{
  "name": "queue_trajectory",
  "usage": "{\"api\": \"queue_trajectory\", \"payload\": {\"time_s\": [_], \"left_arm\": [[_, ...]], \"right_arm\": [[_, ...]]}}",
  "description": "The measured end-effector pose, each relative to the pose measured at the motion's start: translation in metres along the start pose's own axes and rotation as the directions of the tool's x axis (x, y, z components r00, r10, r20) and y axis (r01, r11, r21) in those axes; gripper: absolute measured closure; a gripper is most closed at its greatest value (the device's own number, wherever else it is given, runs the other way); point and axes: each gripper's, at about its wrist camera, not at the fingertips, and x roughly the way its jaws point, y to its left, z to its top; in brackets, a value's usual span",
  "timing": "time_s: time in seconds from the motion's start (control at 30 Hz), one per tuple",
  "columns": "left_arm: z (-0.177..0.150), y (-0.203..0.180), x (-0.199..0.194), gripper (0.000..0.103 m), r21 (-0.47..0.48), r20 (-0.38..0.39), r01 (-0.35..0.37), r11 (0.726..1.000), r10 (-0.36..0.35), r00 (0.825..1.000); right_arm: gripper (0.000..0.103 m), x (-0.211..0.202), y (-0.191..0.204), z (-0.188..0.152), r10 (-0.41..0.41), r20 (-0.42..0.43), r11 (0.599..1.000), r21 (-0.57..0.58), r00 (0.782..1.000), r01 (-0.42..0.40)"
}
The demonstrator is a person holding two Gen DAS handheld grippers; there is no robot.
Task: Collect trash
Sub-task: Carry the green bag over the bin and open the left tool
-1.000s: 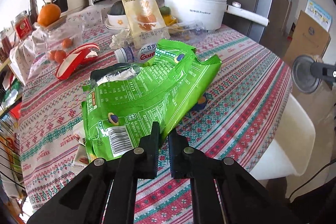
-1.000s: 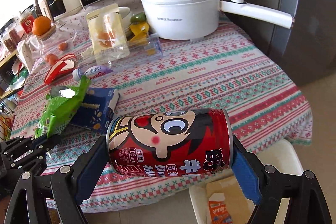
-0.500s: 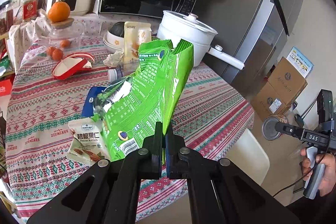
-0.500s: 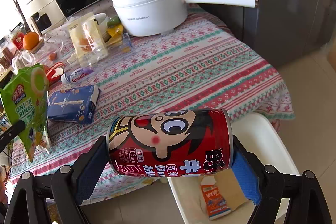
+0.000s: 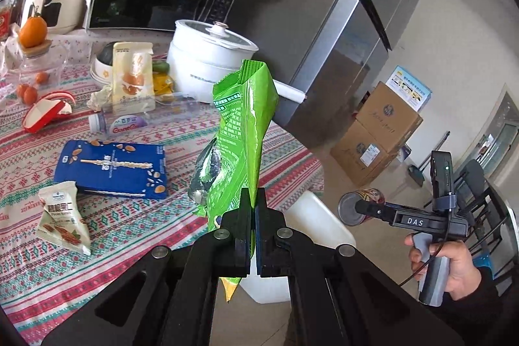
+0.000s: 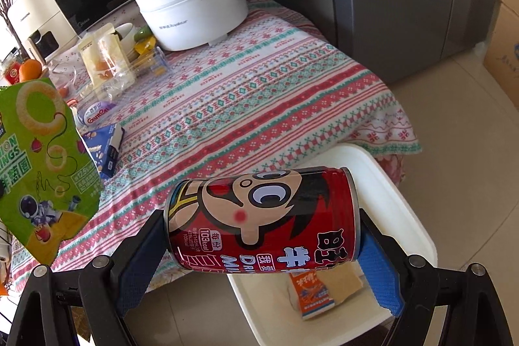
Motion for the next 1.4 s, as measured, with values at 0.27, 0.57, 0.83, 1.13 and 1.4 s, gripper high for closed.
{"api": "queue_trajectory", "payload": {"time_s": [0.27, 0.57, 0.83, 1.13, 1.4], "left_arm": [[-0.013, -0.055, 0.041, 0.103, 0.054, -0.093, 0.112, 0.992, -0.106, 0.99], [-0.037, -0.093, 0.094, 0.103, 0.038, -0.206, 0.216, 0.976, -0.204, 0.957], [-0.059, -0.113, 0.133, 0.103, 0.032, -0.283, 0.235, 0.972, -0.216, 0.934], [-0.06, -0.09, 0.147, 0.096, 0.065, -0.329, 0.118, 0.991, -0.09, 0.94], [-0.048, -0.053, 0.12, 0.029, 0.015, -0.286, -0.002, 1.0, 0.006, 0.958]], "right_arm": [[0.012, 0.0, -0.035, -0.016, -0.031, -0.032, 0.998, 0.049, 0.999, 0.032], [0.012, 0.001, -0.077, -0.037, -0.076, -0.081, 0.991, 0.104, 0.994, 0.084], [0.012, -0.004, -0.095, -0.044, -0.087, -0.084, 0.986, 0.133, 0.993, 0.097], [0.012, -0.001, -0.094, -0.044, -0.094, -0.088, 0.986, 0.129, 0.992, 0.105], [0.012, 0.004, -0.088, -0.039, -0.089, -0.09, 0.987, 0.126, 0.992, 0.1]]}}
